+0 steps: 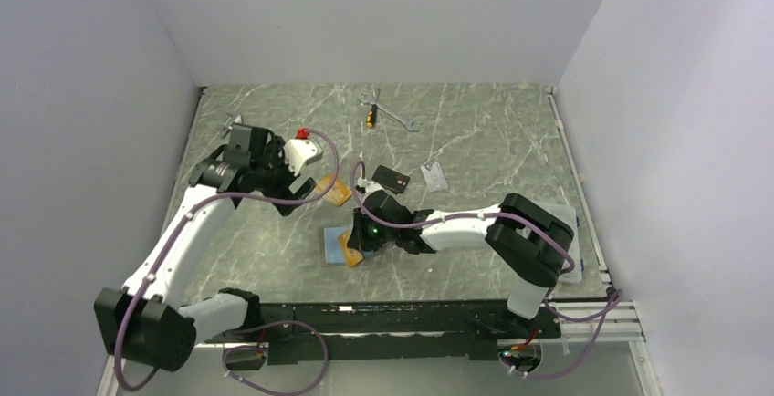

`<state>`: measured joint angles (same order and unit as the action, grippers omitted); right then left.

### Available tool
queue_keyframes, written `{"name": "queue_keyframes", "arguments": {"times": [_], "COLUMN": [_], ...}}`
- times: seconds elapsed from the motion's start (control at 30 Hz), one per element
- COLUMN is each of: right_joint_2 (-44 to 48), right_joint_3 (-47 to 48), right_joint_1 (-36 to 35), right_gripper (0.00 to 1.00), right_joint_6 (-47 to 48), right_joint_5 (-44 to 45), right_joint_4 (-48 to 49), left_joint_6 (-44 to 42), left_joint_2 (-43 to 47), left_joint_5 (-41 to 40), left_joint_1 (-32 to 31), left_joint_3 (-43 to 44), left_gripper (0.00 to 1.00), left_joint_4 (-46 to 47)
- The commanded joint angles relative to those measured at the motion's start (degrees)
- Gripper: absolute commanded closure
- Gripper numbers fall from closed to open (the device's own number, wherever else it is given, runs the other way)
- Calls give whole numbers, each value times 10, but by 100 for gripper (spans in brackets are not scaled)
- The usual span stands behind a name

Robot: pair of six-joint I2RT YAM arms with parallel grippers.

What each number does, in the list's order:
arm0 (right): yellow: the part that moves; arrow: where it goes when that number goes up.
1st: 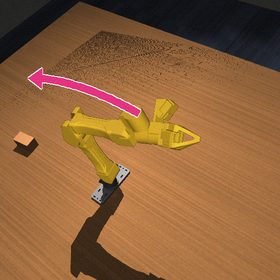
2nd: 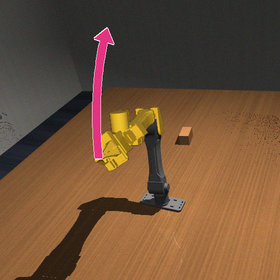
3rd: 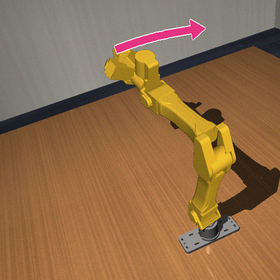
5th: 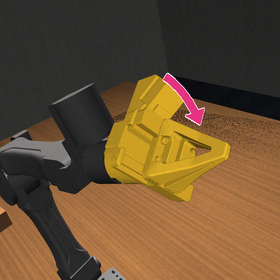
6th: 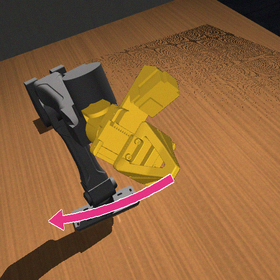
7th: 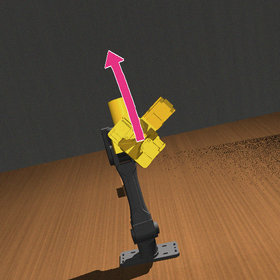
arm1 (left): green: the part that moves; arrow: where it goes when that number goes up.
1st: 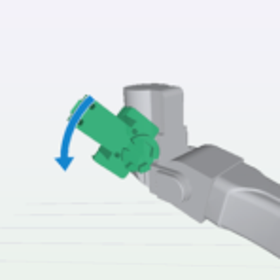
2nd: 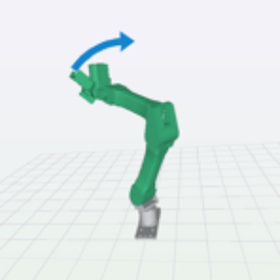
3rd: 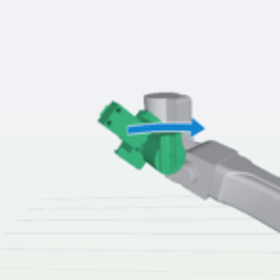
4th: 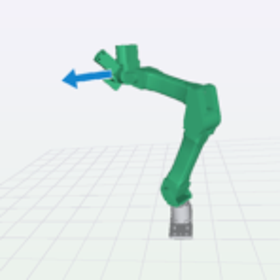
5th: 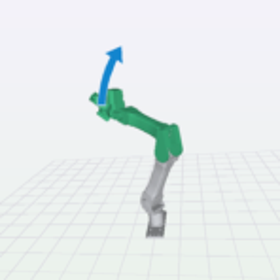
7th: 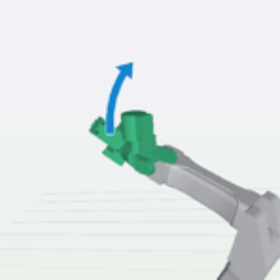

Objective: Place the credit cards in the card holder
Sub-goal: Open the card holder at the center of the board.

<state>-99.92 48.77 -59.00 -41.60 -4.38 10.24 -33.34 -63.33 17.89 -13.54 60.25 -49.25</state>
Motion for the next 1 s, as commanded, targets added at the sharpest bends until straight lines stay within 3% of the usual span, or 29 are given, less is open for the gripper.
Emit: {"name": "queue_keyframes", "arguments": {"times": [0.0,0.07,0.23,0.3,0.67,0.83,0.97], "right_joint_2": [-5,-6,-3,-1,17,13,12], "right_joint_3": [-22,-21,-24,-25,-50,-51,-55], "right_joint_1": [-3,-3,-2,-2,3,5,10], "right_gripper": [100,100,100,100,100,100,100], "right_joint_6": [7,8,11,11,-5,-13,-19], "right_joint_5": [21,21,21,22,25,22,19], "right_joint_4": [-37,-38,-38,-38,-16,-8,-2], "left_joint_6": [10,1,-32,-26,-76,-76,-90], "left_joint_2": [-17,16,78,62,-50,-62,-59], "left_joint_5": [-87,-75,128,167,57,-24,-66], "left_joint_1": [-11,-27,-43,-58,-185,-246,-256], "left_joint_3": [-14,-46,-78,-78,-140,-188,-228], "left_gripper": [1,1,2,2,1,13,21], "left_joint_4": [40,67,83,79,177,243,279]}}
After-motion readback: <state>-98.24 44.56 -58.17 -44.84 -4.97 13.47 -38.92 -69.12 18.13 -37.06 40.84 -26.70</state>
